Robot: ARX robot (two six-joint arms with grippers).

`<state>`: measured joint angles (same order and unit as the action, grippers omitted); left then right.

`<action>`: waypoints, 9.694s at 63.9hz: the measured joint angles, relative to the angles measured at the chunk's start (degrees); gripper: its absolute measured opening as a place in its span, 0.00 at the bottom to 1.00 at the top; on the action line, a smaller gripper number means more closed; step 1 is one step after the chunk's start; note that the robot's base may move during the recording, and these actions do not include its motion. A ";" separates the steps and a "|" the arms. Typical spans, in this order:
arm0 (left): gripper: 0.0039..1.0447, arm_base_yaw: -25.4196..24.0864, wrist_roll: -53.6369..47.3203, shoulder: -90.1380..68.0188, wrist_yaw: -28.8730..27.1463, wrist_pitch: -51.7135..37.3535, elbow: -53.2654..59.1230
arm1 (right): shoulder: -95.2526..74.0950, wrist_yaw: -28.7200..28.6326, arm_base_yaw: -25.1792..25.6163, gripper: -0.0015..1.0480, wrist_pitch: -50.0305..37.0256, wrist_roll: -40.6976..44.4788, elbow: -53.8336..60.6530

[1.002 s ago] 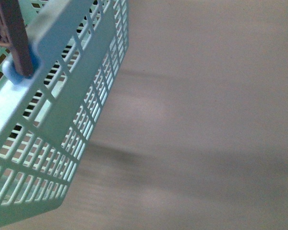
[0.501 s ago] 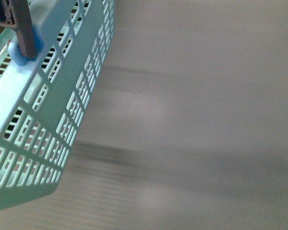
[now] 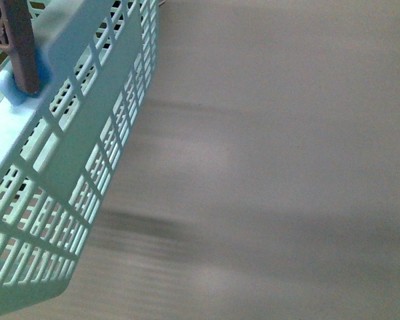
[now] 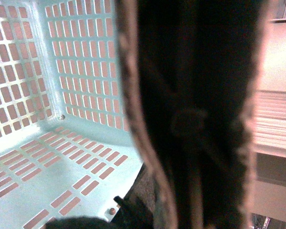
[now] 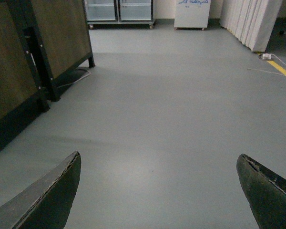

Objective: Pick lemon and mango into basket

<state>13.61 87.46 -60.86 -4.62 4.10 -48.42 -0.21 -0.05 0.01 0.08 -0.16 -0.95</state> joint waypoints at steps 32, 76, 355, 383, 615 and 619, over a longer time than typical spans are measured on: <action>0.05 0.00 -0.02 0.02 -0.04 0.00 -0.33 | -0.02 0.09 0.00 0.92 0.00 0.02 0.00; 0.05 0.00 -0.17 0.02 -0.02 0.00 -0.50 | -0.02 0.07 0.00 0.92 0.00 0.00 0.00; 0.04 0.04 -0.20 0.52 0.09 0.02 -0.76 | -0.11 -0.04 -0.02 0.92 0.00 0.02 0.00; 0.04 0.04 -0.20 0.50 0.00 0.04 -0.83 | 0.02 0.04 0.00 0.92 0.00 0.00 0.00; 0.04 22.34 -35.30 -30.73 19.41 17.22 -30.86 | -127.49 5.03 20.24 0.92 -29.31 -7.52 -44.17; 0.04 22.34 -35.30 -30.73 19.50 17.22 -30.86 | -129.39 4.79 20.24 0.92 -28.94 -7.56 -46.14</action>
<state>35.94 52.16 -91.59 14.87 21.32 -79.29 -129.60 4.73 20.25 -28.86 -7.73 -47.09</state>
